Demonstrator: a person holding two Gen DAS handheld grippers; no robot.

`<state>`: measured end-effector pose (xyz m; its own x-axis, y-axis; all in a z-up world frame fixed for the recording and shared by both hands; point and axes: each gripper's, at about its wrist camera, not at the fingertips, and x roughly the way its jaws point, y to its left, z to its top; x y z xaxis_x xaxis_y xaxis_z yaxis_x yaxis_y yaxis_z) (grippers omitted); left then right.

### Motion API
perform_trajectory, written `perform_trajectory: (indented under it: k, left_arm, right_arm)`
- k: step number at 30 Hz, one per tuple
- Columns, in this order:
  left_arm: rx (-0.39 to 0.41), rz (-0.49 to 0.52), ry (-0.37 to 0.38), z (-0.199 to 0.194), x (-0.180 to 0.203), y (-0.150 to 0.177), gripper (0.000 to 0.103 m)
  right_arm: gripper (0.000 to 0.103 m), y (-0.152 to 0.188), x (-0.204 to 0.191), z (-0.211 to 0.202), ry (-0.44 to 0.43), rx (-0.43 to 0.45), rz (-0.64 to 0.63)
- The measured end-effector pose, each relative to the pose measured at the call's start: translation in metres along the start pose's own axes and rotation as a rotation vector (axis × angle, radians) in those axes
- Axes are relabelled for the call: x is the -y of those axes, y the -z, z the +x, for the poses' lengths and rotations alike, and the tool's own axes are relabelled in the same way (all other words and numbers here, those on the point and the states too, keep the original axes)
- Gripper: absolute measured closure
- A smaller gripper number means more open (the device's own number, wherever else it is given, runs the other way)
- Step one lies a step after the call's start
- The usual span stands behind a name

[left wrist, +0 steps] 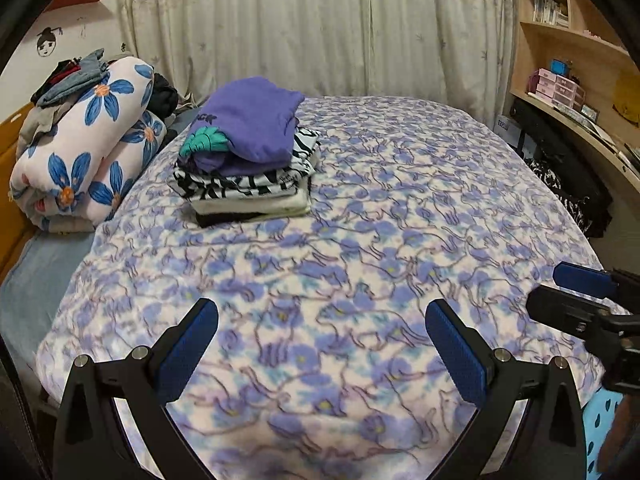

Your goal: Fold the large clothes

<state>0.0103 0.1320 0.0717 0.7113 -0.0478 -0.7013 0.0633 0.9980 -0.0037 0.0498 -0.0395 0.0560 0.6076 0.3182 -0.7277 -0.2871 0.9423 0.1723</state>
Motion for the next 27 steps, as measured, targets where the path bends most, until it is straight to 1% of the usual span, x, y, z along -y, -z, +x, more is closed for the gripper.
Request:
perform_trajectory:
  k: [2,5,6,9,12,16,22,27]
  left_arm:
    - [-0.002,-0.007,0.0,-0.001,0.01,0.012,0.0]
    - [-0.014,-0.025,-0.006,0.002,0.019,0.023,0.001]
    - [-0.028,-0.032,-0.019,0.005,0.023,0.028,0.001]
    - [-0.064,-0.047,-0.001,0.014,0.028,0.036,0.001]
    - [-0.082,-0.054,0.008,0.019,0.033,0.041,0.001]
    - [-0.07,-0.029,-0.011,0.021,0.041,0.044,0.001]
    - [-0.107,-0.044,0.009,0.032,0.044,0.05,0.001]
    - [-0.114,-0.038,-0.001,0.037,0.045,0.052,0.001]
  right_arm:
    - [0.027,0.009,0.004,0.0,0.025,0.009,0.016]
    - [0.026,0.026,0.009,-0.001,0.066,0.031,0.047]
    - [0.026,0.03,0.011,-0.001,0.078,0.04,0.059]
    - [0.026,0.042,0.02,-0.002,0.106,0.058,0.092]
    - [0.026,0.052,0.029,0.001,0.131,0.047,0.105]
    - [0.026,0.061,0.038,0.006,0.121,0.031,0.131]
    - [0.026,0.066,0.048,0.011,0.117,0.014,0.15]
    - [0.026,0.068,0.049,0.015,0.117,0.01,0.148]
